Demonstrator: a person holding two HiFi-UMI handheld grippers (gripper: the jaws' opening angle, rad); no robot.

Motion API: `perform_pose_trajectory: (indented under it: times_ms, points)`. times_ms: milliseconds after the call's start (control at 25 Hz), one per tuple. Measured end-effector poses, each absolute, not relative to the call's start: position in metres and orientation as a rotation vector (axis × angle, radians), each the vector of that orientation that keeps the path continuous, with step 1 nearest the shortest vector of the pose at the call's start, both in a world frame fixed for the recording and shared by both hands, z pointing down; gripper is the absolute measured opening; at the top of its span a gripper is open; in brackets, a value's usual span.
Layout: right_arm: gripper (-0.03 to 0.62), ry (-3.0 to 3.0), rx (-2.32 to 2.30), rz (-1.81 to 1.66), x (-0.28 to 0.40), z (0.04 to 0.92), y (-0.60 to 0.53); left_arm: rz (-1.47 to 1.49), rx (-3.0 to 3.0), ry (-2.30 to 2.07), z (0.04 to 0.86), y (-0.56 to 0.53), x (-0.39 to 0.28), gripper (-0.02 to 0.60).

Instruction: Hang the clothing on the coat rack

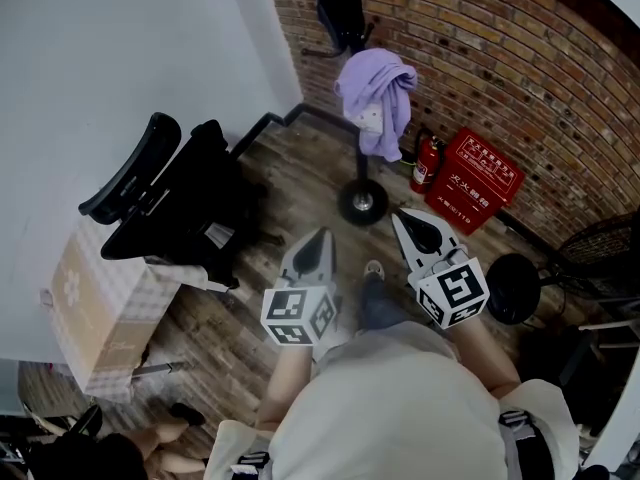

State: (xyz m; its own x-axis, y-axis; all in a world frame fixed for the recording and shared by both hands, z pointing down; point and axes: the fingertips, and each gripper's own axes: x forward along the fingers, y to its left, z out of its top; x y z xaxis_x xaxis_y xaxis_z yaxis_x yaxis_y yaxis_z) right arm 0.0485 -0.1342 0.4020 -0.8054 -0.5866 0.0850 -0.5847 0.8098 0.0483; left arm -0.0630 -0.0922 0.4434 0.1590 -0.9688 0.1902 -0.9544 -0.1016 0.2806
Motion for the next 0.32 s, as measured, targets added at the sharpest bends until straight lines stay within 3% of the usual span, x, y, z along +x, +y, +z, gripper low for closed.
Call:
perform_pose_trajectory:
  times_ms: [320]
  points:
    - [-0.002,-2.903,0.905,-0.034,0.045,0.4011,-0.1362,-0.053,2.108,-1.842,0.4428,-0.0957,-0.0626,0.005]
